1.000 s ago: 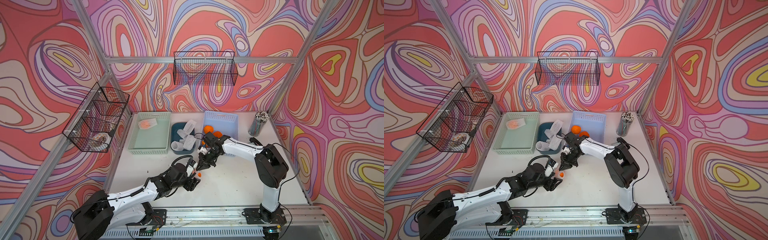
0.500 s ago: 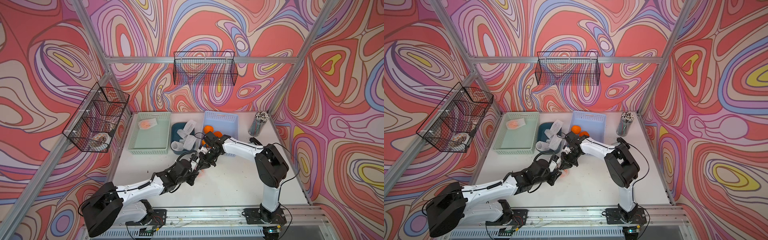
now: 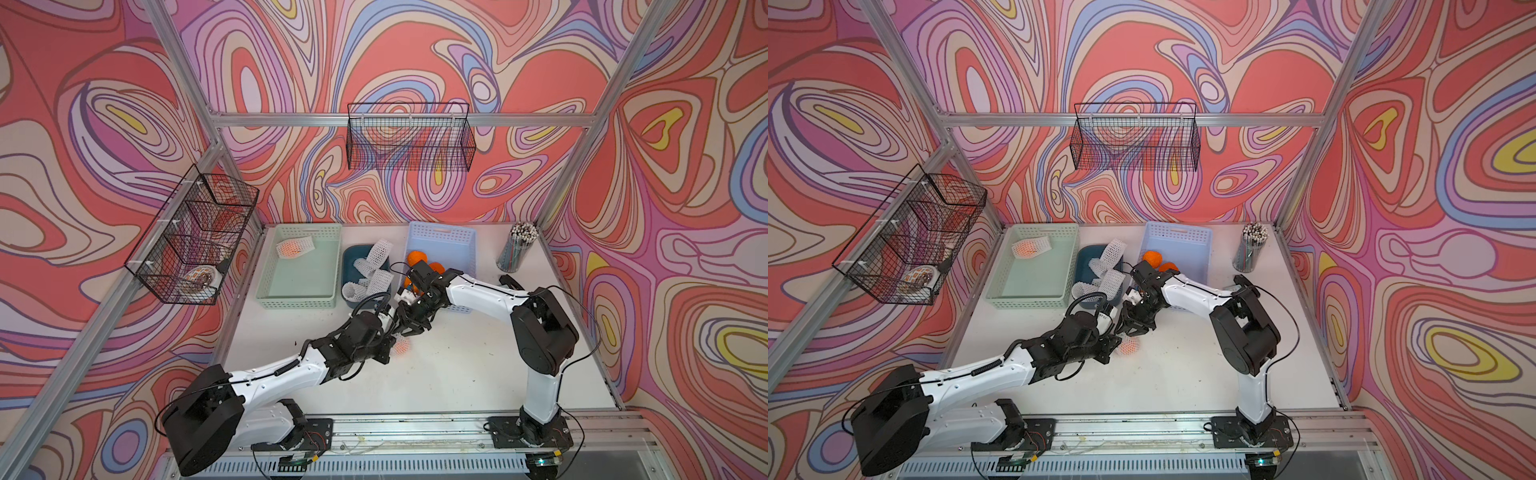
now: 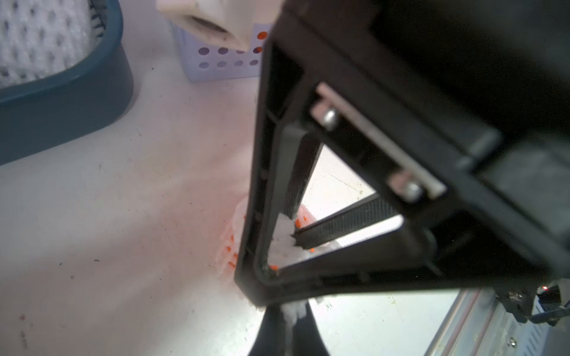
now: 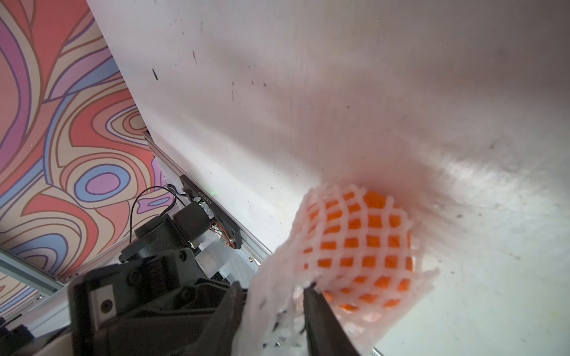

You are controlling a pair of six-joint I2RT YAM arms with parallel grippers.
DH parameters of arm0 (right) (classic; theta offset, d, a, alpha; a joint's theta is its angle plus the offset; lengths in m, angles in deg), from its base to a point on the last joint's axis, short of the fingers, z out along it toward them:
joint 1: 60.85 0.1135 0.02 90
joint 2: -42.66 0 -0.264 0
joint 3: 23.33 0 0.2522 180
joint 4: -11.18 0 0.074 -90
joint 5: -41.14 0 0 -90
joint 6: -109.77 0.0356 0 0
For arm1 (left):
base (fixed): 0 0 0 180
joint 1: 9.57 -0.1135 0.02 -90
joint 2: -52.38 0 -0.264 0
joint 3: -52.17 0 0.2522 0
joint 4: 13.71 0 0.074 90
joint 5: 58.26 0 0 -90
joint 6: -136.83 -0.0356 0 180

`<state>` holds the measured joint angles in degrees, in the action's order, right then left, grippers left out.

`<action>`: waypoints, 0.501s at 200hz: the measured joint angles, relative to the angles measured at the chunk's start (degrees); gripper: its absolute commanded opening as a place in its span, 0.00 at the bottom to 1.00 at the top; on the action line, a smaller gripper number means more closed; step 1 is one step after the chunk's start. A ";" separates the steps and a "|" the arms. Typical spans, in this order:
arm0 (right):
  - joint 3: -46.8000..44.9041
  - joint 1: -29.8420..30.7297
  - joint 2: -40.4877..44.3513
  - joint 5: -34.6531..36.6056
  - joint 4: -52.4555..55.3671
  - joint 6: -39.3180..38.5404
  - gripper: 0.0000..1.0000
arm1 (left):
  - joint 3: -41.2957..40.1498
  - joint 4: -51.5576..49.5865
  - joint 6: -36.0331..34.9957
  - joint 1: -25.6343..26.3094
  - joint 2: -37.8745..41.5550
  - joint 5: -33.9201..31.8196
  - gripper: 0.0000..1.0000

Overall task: Remove foam nets from oranges
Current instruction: Remove the foam net from the orange.

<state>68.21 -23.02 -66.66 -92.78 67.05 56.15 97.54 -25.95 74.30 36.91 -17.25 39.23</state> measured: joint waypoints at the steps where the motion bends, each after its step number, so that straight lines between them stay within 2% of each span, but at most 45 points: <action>1: -0.04 -0.02 0.04 0.02 -0.09 -0.04 0.40 | 0.02 -0.02 0.07 -0.09 0.00 0.11 0.00; 32: -1.38 -0.42 2.97 1.95 -1.25 -0.42 0.44 | 0.74 -0.90 2.01 -2.95 0.20 3.87 0.00; 100: -7.17 -0.42 12.55 4.33 -2.95 -5.73 0.55 | 4.26 -4.07 4.55 -5.22 -1.40 7.63 0.00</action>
<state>61.04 -23.44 -54.11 -88.45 64.10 50.43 101.80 -30.02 78.84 31.69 -18.65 46.86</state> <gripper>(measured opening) 0.537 0.063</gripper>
